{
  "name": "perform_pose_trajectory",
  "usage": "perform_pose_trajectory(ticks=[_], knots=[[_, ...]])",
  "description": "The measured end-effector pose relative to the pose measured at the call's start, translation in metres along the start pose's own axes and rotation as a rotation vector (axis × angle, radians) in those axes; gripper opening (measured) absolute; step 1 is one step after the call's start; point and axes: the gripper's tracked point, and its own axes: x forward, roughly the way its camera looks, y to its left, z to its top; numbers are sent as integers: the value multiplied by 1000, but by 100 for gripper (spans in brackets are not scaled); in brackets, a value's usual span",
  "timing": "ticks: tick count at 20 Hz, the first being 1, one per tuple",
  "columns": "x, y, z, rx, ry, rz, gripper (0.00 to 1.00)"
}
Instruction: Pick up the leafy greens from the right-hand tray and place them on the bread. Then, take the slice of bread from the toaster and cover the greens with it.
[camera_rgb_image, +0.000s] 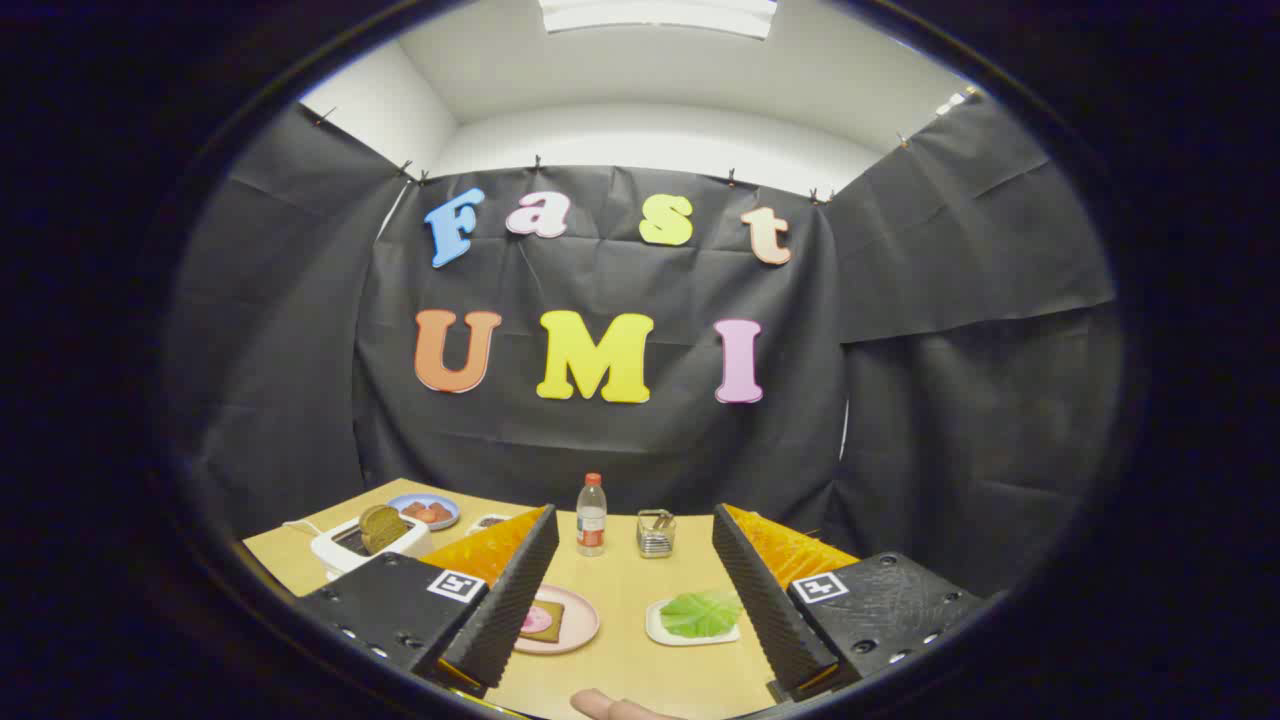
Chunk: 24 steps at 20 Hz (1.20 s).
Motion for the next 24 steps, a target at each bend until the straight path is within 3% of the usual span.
perform_pose_trajectory(ticks=[17, 24], knots=[[17, 12, -9, 21, 33, 59, 95], [45, -11, -23, 8, 49, -7, 95]])
